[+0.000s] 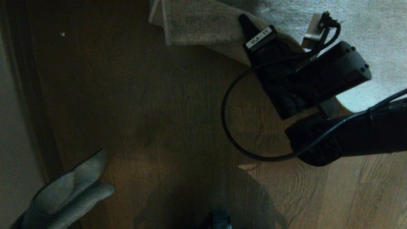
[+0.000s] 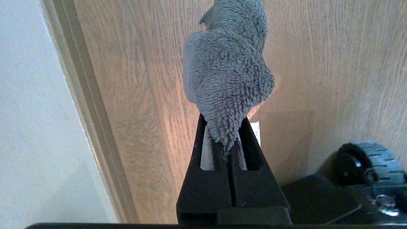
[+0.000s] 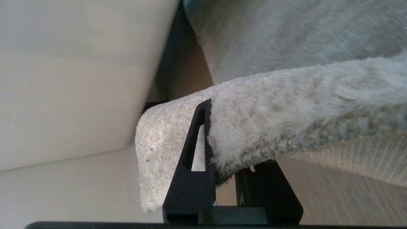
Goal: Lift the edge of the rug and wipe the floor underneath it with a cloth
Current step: Wipe the floor under the carpet with a rag
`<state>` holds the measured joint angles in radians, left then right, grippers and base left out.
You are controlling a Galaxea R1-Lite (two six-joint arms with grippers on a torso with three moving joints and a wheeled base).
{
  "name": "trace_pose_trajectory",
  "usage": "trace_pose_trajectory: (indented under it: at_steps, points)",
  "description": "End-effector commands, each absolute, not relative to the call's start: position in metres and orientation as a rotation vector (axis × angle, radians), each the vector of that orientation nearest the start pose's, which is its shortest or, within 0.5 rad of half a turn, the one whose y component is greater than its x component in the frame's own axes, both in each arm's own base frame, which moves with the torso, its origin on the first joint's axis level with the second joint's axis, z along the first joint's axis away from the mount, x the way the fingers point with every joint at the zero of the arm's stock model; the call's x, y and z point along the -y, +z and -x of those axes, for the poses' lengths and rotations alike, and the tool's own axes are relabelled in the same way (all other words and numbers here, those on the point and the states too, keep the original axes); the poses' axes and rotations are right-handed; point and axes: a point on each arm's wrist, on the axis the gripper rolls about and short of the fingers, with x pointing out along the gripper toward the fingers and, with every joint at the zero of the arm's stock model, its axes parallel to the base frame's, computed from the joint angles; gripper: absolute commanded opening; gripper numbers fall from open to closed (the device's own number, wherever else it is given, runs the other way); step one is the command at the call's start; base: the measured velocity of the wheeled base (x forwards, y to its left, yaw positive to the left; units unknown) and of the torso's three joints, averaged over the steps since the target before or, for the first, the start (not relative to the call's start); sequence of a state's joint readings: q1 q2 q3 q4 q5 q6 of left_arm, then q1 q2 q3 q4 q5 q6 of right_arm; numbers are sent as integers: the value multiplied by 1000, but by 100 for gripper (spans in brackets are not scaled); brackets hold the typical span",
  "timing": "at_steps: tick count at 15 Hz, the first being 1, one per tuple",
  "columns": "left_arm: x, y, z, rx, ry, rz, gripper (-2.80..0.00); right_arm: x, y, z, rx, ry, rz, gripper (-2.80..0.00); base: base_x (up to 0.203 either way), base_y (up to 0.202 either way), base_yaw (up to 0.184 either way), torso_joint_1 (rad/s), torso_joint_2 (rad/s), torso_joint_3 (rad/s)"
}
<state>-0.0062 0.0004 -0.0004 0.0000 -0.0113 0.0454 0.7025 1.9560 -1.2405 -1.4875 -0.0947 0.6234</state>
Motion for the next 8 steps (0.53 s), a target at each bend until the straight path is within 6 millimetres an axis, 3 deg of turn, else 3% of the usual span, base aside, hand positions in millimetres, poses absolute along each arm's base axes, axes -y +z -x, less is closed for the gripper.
trace_pose_trajectory:
  at_steps: [1, 6, 8]
  points:
    - [0, 75, 23, 0, -16, -37, -280, -234, 297, -273, 524, 810, -889, -280, 0, 0, 0, 0, 0, 0]
    - [0, 76, 23, 1, -15, -35, -280, -234, 281, -270, 427, 750, -838, -280, 0, 0, 0, 0, 0, 0]
    - [0, 75, 23, -1, -14, -35, -280, -234, 283, -269, 436, 735, -834, -280, 0, 0, 0, 0, 0, 0]
